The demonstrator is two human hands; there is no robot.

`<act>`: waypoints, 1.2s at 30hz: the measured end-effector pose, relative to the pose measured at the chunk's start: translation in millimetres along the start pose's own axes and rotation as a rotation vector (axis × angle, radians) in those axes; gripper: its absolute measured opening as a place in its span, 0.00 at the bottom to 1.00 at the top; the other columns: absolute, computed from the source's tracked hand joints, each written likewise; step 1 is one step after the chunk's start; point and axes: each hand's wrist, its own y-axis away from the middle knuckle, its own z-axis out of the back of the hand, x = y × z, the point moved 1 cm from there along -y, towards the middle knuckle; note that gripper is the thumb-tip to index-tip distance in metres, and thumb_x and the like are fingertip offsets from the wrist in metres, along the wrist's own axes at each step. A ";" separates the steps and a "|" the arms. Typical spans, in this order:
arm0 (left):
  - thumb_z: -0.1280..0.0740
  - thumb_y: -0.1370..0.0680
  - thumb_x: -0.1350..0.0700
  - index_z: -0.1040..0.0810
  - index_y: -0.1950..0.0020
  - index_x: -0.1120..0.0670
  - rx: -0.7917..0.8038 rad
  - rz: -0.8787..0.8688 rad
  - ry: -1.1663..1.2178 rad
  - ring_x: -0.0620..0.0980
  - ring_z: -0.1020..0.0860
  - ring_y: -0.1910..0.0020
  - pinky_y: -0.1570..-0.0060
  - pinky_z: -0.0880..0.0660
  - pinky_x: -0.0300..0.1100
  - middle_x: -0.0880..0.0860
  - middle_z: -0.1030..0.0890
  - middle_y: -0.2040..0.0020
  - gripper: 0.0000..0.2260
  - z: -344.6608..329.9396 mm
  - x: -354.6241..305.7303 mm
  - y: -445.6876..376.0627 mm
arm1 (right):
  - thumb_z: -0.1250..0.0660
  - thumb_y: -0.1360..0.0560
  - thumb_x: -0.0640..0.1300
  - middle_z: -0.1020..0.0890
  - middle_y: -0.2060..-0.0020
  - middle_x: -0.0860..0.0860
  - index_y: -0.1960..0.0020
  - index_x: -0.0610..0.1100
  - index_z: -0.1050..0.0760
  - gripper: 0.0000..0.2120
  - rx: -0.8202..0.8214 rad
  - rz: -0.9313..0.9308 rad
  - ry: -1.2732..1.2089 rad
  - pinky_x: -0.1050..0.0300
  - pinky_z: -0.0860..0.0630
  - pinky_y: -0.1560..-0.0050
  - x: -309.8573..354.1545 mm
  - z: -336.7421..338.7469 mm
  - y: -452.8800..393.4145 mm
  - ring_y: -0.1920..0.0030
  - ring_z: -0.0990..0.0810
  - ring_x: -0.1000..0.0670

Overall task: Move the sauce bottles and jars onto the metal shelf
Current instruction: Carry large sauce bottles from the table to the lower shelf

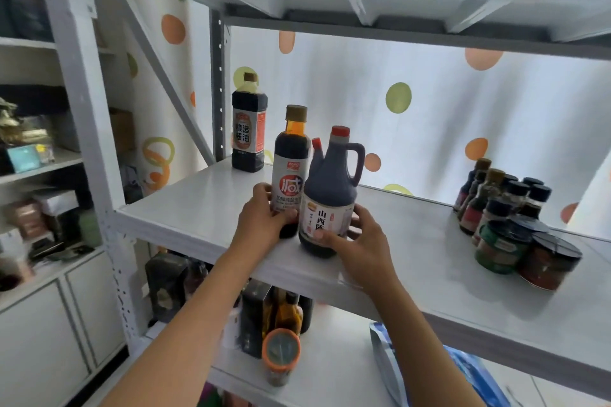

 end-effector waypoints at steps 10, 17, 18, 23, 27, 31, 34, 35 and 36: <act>0.31 0.23 0.54 0.34 0.33 0.56 0.090 0.047 -0.134 0.57 0.26 0.34 0.34 0.29 0.54 0.56 0.25 0.33 0.22 0.5 9.4 -80.3 | 0.22 0.31 0.48 0.19 0.38 0.51 0.31 0.47 0.29 0.32 0.021 -0.057 -0.006 0.49 0.20 0.41 -7.8 -38.6 -76.6 0.39 0.20 0.48; 0.29 0.24 0.54 0.31 0.31 0.53 0.116 0.079 -0.079 0.55 0.26 0.36 0.36 0.27 0.55 0.53 0.24 0.35 0.23 -4.9 24.4 -156.0 | 0.20 0.33 0.48 0.18 0.41 0.52 0.35 0.48 0.26 0.29 0.064 -0.074 -0.038 0.48 0.19 0.42 -27.0 -62.1 -155.6 0.42 0.18 0.48; 0.29 0.24 0.54 0.31 0.31 0.53 0.109 0.076 -0.079 0.55 0.25 0.36 0.37 0.26 0.54 0.52 0.23 0.36 0.23 -7.7 26.3 -165.9 | 0.20 0.33 0.48 0.18 0.41 0.52 0.35 0.48 0.26 0.29 0.070 -0.075 -0.045 0.48 0.19 0.43 -29.8 -65.1 -166.0 0.43 0.18 0.48; 0.31 0.23 0.56 0.31 0.30 0.53 0.065 0.076 -0.094 0.54 0.26 0.35 0.38 0.29 0.48 0.53 0.24 0.34 0.22 -24.6 33.7 -206.6 | 0.21 0.33 0.46 0.16 0.45 0.53 0.38 0.49 0.25 0.26 0.064 -0.049 -0.073 0.54 0.18 0.47 -47.6 -74.3 -210.6 0.48 0.17 0.51; 0.33 0.22 0.54 0.30 0.31 0.53 0.024 0.073 -0.171 0.55 0.26 0.35 0.38 0.29 0.49 0.53 0.24 0.34 0.19 -31.4 40.7 -228.7 | 0.22 0.34 0.49 0.16 0.48 0.55 0.39 0.51 0.25 0.25 0.058 -0.026 -0.019 0.51 0.18 0.48 -55.7 -81.2 -236.9 0.50 0.17 0.52; 0.36 0.20 0.54 0.30 0.34 0.52 -0.036 0.044 -0.262 0.56 0.25 0.36 0.37 0.28 0.52 0.54 0.23 0.36 0.15 -37.0 46.1 -242.9 | 0.22 0.34 0.50 0.19 0.56 0.62 0.45 0.58 0.27 0.21 0.042 -0.019 0.011 0.51 0.18 0.50 -60.8 -89.3 -254.9 0.54 0.17 0.56; 0.36 0.20 0.54 0.30 0.33 0.53 -0.107 0.015 -0.280 0.56 0.26 0.35 0.38 0.29 0.52 0.53 0.24 0.35 0.16 -41.9 53.9 -246.5 | 0.23 0.34 0.52 0.19 0.58 0.64 0.46 0.59 0.27 0.20 0.038 -0.005 0.022 0.52 0.18 0.50 -66.3 -95.2 -263.9 0.54 0.17 0.58; 0.36 0.20 0.53 0.30 0.34 0.53 -0.136 -0.001 -0.305 0.56 0.26 0.36 0.38 0.28 0.51 0.53 0.25 0.34 0.16 -42.7 56.8 -246.2 | 0.24 0.35 0.53 0.17 0.57 0.63 0.46 0.58 0.26 0.20 0.039 0.003 0.020 0.51 0.18 0.50 -67.5 -96.7 -266.2 0.54 0.17 0.59; 0.35 0.21 0.52 0.30 0.34 0.53 -0.162 -0.025 -0.331 0.56 0.26 0.36 0.39 0.28 0.51 0.53 0.25 0.34 0.16 -43.9 59.8 -246.3 | 0.24 0.36 0.54 0.16 0.56 0.62 0.44 0.57 0.24 0.21 0.038 0.010 0.014 0.51 0.18 0.50 -69.6 -98.2 -269.4 0.54 0.17 0.60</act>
